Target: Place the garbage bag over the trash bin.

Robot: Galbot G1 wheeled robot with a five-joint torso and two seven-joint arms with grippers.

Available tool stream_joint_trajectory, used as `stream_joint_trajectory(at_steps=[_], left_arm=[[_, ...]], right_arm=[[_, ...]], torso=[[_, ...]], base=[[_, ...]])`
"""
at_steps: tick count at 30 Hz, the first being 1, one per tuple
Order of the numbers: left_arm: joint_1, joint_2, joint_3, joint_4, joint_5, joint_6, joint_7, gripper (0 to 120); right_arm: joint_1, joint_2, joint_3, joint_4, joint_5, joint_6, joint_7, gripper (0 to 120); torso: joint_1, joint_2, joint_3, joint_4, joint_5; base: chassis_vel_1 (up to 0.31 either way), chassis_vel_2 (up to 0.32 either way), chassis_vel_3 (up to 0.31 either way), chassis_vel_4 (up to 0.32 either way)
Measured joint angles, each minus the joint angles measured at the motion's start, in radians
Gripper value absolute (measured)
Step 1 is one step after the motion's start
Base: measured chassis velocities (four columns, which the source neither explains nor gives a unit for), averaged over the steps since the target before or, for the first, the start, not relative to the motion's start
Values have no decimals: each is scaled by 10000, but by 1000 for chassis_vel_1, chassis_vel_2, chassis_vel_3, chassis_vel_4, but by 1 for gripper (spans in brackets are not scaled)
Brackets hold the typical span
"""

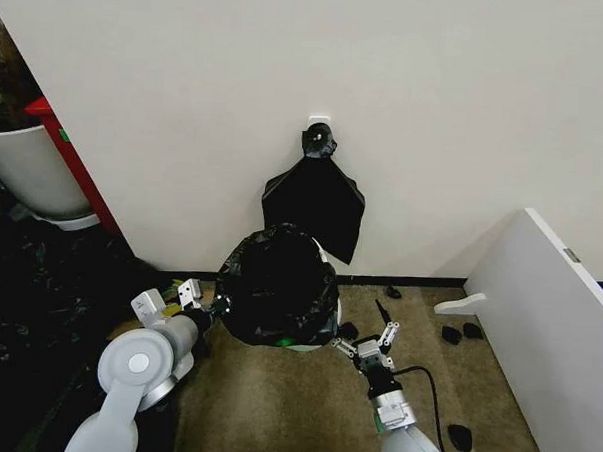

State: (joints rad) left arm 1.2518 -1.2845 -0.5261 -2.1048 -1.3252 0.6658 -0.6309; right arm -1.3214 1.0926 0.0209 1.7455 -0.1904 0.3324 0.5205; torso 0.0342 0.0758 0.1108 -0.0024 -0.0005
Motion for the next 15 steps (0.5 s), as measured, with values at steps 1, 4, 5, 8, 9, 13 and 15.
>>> stream_joint_trajectory(at_steps=[1, 4, 5, 8, 9, 13, 15], left_arm=[[0, 5, -17, 13, 0, -1, 5, 1], [0, 4, -34, 26, 6, -4, 18, 1], [-1, -6, -36, 30, 13, -7, 26, 1], [-12, -14, -36, 31, 18, -8, 32, 1], [-32, -16, -36, 40, 21, -9, 37, 1], [-43, -16, -13, 51, 31, -12, 40, 1], [-35, -29, 23, 50, 41, -13, 41, 1]], right_arm=[[-72, -35, 109, 175, 171, -63, 15, 100], [-244, -105, 304, 530, 512, -173, 73, 100], [-396, -163, 395, 780, 757, -177, 72, 100], [-611, -260, 407, 1156, 1364, 87, -193, 100], [-764, -356, 353, 1470, 2086, 447, -681, 100], [-1018, -509, 274, 1809, 2944, 1012, -1956, 100], [-1044, -523, 239, 1769, 2901, 1222, -2501, 100]], torso=[[0, 0, 0, 0, 0], [0, 0, 0, -1, -2], [0, 0, 0, -1, 0], [0, 0, 0, -1, -1], [0, 0, 0, -1, 0], [0, 0, -1, -1, -2], [0, 0, 0, -2, 0]], base=[[0, 0, 0, 0], [0, 0, 0, 0], [0, 0, 0, 0], [0, 0, 0, 0], [0, 0, 0, 0], [0, 0, 0, 0], [0, 0, 0, 0]])
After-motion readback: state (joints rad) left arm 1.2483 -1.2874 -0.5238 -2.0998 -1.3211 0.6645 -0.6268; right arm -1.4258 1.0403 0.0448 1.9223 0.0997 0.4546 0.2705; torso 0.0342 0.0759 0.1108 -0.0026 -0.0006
